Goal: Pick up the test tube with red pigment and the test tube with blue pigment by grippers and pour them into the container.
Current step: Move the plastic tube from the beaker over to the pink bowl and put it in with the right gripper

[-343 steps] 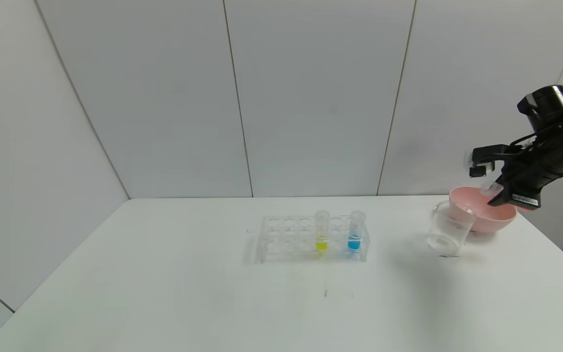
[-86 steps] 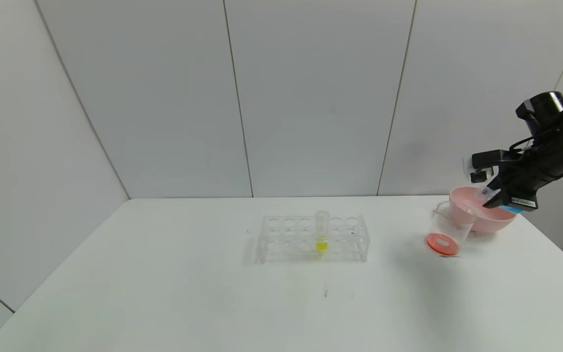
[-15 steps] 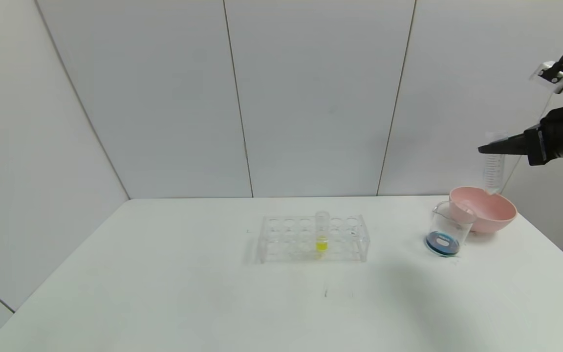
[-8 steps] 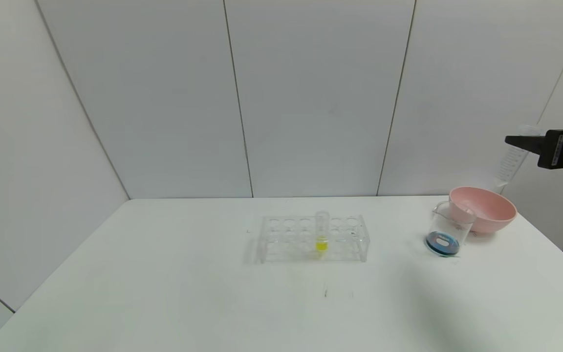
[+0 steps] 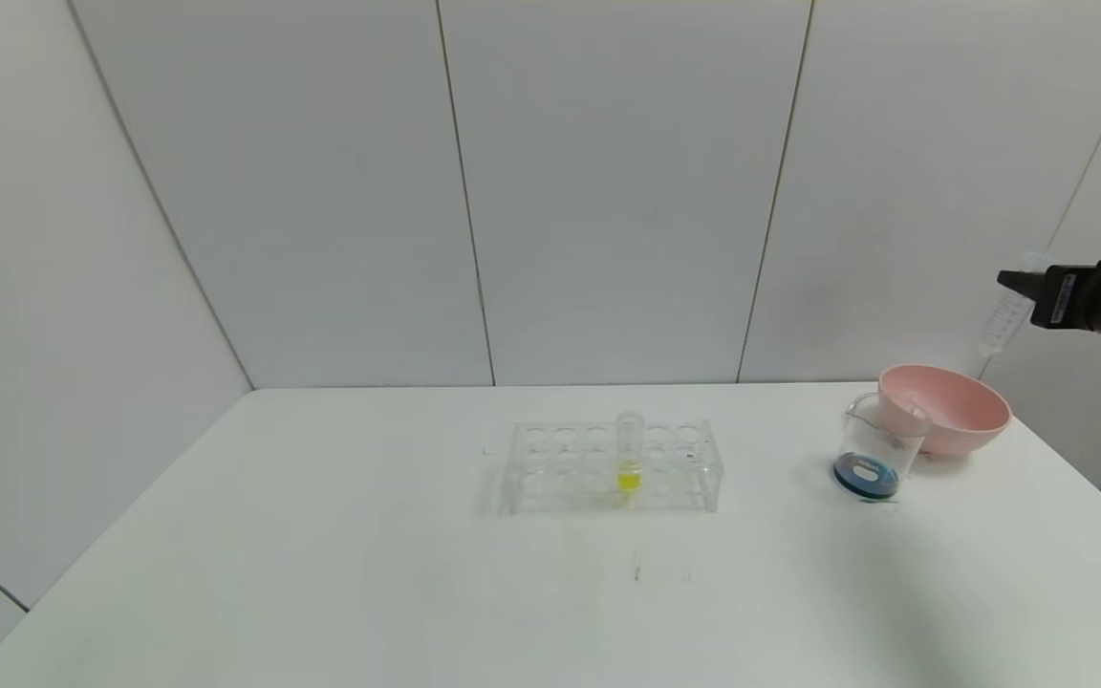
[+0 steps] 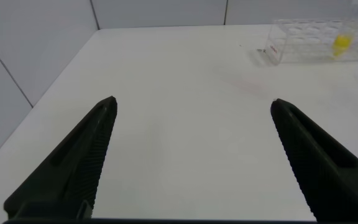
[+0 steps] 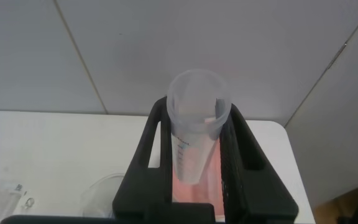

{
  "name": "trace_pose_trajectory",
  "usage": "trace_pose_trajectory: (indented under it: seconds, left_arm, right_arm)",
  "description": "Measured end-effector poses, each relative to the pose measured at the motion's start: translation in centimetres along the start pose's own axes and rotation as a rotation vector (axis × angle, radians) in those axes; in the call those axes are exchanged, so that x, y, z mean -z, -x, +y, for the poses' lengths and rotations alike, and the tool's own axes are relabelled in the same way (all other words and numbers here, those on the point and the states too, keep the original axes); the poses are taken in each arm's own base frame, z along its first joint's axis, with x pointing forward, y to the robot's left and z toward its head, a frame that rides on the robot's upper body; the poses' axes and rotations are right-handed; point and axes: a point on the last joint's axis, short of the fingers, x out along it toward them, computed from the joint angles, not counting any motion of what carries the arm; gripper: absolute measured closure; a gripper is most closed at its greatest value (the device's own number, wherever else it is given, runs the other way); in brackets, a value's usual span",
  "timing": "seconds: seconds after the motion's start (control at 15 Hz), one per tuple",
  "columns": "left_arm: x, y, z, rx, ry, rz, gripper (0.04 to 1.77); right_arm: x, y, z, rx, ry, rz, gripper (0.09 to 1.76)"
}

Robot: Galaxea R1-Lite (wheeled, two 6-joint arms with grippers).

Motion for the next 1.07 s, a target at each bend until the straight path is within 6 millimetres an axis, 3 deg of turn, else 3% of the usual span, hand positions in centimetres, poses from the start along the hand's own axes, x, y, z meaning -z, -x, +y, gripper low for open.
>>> trace_pose_trajectory:
  seconds: [0.4, 0.73, 1.07]
  left_arm:
    - [0.0, 0.0, 0.0, 0.000, 0.000, 0.000, 0.05]
    - [0.0, 0.0, 0.0, 0.000, 0.000, 0.000, 0.05]
    - [0.0, 0.0, 0.0, 0.000, 0.000, 0.000, 0.05]
  right_arm:
    - [2.8, -6.9, -1.8, 0.095, -0.008, 0.041, 1.35]
    - [5.1, -8.8, -1.9, 0.089, -0.017, 0.087, 1.35]
    - [5.4, -9.0, -1.9, 0.089, -0.022, 0.099, 0.81]
